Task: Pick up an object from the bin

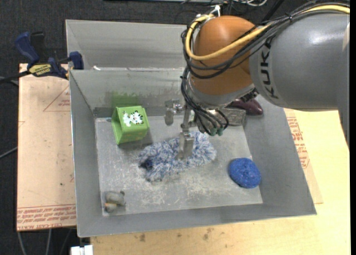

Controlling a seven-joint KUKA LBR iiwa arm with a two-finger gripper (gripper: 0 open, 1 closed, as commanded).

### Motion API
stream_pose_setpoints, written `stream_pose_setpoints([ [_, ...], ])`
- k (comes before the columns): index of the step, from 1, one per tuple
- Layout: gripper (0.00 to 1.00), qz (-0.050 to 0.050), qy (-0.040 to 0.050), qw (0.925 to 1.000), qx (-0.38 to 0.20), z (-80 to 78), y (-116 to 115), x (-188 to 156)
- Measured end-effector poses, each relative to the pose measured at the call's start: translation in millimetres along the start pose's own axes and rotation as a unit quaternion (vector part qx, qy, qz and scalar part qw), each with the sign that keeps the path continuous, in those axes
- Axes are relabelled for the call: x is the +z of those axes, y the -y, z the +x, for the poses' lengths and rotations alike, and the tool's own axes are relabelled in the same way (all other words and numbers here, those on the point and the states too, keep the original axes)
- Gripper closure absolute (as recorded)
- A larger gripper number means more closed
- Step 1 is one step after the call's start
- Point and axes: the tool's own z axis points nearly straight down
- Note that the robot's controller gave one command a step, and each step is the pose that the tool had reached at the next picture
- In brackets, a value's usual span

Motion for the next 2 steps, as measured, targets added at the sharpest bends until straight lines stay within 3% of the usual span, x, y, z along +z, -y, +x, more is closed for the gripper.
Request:
stream_pose_setpoints([
  [2,0.0,0.0,0.0004,0.9996,0.027,33.4,12.6,69.9],
])
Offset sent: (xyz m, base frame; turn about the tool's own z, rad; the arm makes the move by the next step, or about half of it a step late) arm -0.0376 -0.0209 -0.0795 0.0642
